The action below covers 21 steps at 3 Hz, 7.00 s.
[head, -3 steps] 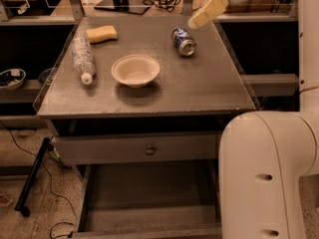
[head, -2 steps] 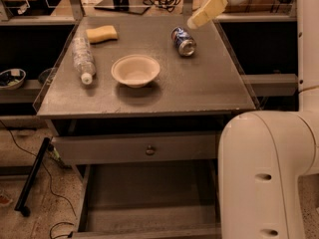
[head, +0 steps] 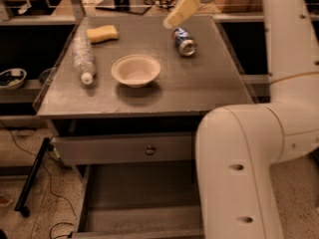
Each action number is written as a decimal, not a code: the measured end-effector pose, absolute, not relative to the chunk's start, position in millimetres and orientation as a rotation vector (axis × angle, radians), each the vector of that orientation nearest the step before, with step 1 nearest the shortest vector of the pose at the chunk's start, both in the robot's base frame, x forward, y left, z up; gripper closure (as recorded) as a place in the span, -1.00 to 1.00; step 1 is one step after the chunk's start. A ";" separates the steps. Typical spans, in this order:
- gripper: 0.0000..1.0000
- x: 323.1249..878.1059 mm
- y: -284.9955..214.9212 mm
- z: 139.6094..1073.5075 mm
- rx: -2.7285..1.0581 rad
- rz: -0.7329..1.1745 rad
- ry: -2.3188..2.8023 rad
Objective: Place pepsi can into middle drawer
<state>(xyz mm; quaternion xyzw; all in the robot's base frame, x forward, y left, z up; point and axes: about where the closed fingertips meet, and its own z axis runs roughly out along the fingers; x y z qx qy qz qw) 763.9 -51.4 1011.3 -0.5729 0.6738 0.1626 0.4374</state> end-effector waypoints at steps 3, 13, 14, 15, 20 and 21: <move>-1.00 778.5 -55.4 1024.1 -1.598 -0.118 1.839; -1.00 803.0 -98.0 908.6 -1.620 -0.026 2.033; -1.00 795.9 -94.6 900.3 -1.614 0.043 2.056; -1.00 795.8 -94.5 900.1 -1.614 0.044 2.057; -1.00 814.5 -81.7 871.4 -1.644 0.008 2.066; -1.00 811.5 -105.9 851.3 -1.589 0.028 2.159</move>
Offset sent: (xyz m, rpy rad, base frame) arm -0.0005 -0.0066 0.0050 -0.3882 -0.0773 -0.1367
